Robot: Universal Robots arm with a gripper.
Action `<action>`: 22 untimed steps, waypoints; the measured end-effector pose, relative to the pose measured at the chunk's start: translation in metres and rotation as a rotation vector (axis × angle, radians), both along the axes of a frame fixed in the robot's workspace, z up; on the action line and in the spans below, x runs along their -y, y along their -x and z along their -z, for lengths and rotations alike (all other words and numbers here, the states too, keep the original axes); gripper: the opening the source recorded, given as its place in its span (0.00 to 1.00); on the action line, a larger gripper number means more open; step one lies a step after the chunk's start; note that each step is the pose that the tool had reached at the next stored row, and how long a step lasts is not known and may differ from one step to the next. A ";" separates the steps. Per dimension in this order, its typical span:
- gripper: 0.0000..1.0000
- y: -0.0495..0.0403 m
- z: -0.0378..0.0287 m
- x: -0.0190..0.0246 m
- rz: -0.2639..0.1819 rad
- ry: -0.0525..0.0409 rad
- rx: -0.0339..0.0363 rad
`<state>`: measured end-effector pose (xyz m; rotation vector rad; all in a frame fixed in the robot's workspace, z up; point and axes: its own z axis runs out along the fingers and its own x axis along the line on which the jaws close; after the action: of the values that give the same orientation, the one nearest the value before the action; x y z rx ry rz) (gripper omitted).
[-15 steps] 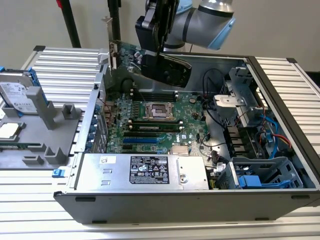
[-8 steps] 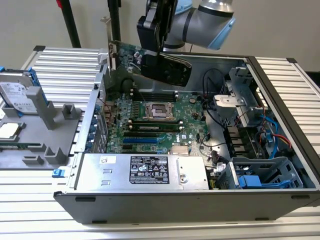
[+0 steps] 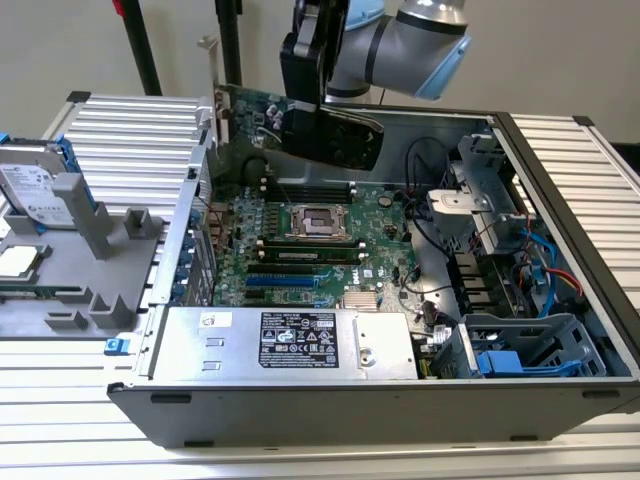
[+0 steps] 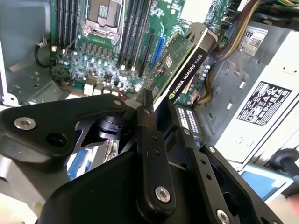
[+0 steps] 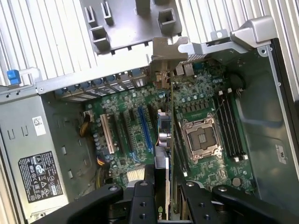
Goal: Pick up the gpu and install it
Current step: 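Insert the gpu into the slot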
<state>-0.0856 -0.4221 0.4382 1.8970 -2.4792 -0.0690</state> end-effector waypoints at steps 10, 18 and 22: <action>0.00 0.0000 -0.0002 0.0000 -0.082 0.0000 0.0001; 0.00 0.0000 -0.0003 0.0000 -0.130 0.0000 0.0000; 0.00 0.0001 -0.0004 0.0000 -0.155 0.0000 0.0000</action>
<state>-0.0857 -0.4221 0.4385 2.0811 -2.3224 -0.0664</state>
